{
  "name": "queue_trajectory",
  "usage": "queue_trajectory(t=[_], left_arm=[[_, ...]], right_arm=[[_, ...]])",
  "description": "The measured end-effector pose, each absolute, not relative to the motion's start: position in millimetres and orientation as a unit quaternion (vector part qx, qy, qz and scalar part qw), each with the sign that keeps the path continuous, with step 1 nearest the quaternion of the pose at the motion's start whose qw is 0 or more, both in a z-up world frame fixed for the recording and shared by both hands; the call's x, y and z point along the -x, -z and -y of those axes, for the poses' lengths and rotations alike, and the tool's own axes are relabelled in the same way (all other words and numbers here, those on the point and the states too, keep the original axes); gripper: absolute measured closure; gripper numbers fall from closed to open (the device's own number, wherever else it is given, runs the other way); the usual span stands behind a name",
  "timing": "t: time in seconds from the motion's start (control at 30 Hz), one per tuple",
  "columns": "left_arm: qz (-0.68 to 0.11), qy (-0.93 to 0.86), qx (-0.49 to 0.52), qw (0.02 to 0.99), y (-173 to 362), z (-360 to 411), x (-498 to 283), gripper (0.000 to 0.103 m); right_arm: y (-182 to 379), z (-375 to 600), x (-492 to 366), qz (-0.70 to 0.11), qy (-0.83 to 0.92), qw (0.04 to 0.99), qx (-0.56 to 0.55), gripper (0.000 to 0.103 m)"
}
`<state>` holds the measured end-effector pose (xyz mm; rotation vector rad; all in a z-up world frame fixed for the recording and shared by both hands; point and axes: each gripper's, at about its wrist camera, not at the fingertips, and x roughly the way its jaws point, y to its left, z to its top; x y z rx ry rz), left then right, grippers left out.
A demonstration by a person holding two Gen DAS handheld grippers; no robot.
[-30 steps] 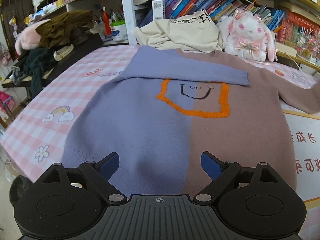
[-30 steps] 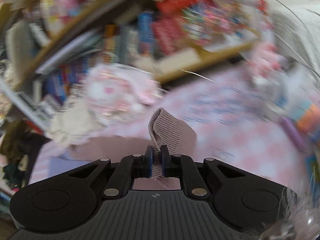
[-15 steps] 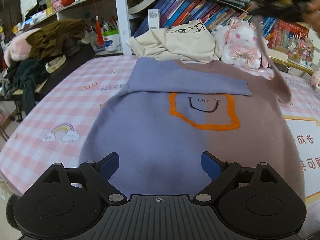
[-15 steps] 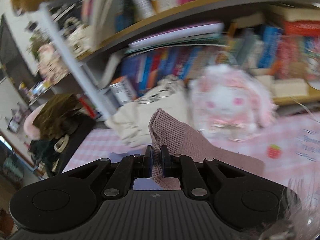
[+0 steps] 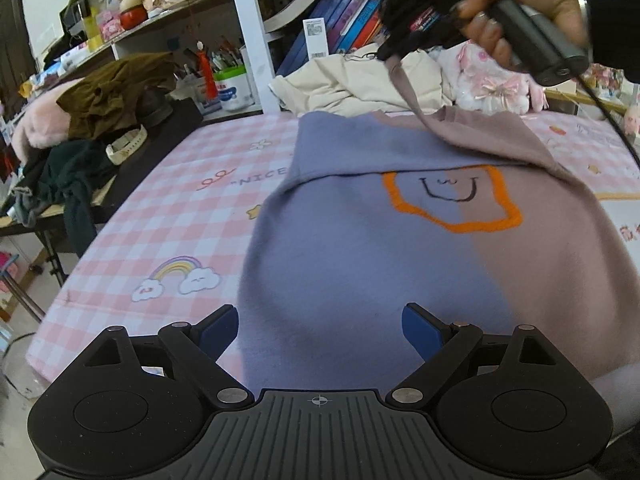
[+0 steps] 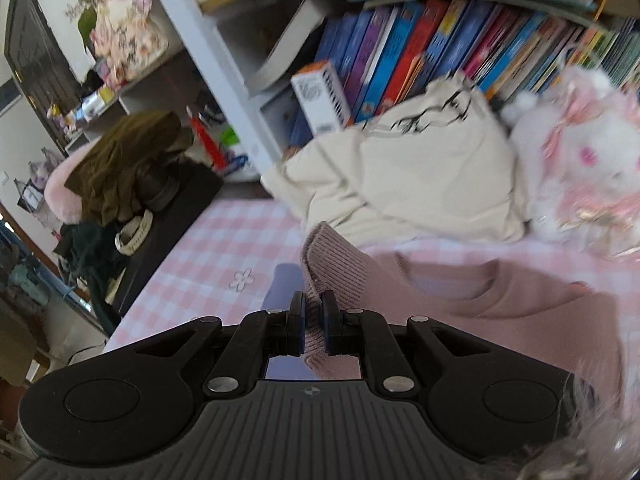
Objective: Fold clothes
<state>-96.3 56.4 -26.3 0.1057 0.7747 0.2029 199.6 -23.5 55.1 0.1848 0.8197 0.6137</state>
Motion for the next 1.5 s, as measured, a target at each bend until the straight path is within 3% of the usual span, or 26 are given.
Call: queue_trajectory(t=[0.33, 0.43, 0.47, 0.5, 1.03, 1.27, 1.5], left_arm=[[-0.384, -0.102, -0.045, 0.917, 27.8, -73.4, 98.7, 0.012], [-0.383, -0.099, -0.044, 0.917, 27.3, -72.3, 96.4, 0.012], [-0.382, -0.097, -0.044, 0.918, 27.0, -71.2, 95.3, 0.012], [-0.382, -0.096, -0.044, 0.918, 26.6, -70.2, 94.2, 0.012], [-0.381, -0.086, -0.028, 0.92, 21.6, -25.0, 61.2, 0.012], [-0.382, -0.084, -0.041, 0.919, 19.9, 9.1, 50.1, 0.012], [-0.397, -0.107, -0.02, 0.911, 21.6, 25.4, 49.3, 0.011]], right_arm=[[-16.8, 2.1, -201.4, -0.44, -0.295, 0.844, -0.082, 0.093], [-13.9, 1.8, -201.9, -0.451, -0.299, 0.836, -0.089, 0.08], [-15.3, 3.4, -200.5, -0.45, -0.302, 0.836, -0.089, 0.071], [-17.7, 4.7, -198.6, -0.447, -0.305, 0.837, -0.087, 0.07], [-40.3, 123.6, -137.5, -0.423, -0.302, 0.853, -0.052, 0.06], [-21.4, 181.0, -100.2, -0.435, -0.292, 0.852, -0.011, 0.059], [5.4, 218.9, -65.0, -0.459, -0.29, 0.84, -0.006, 0.052]])
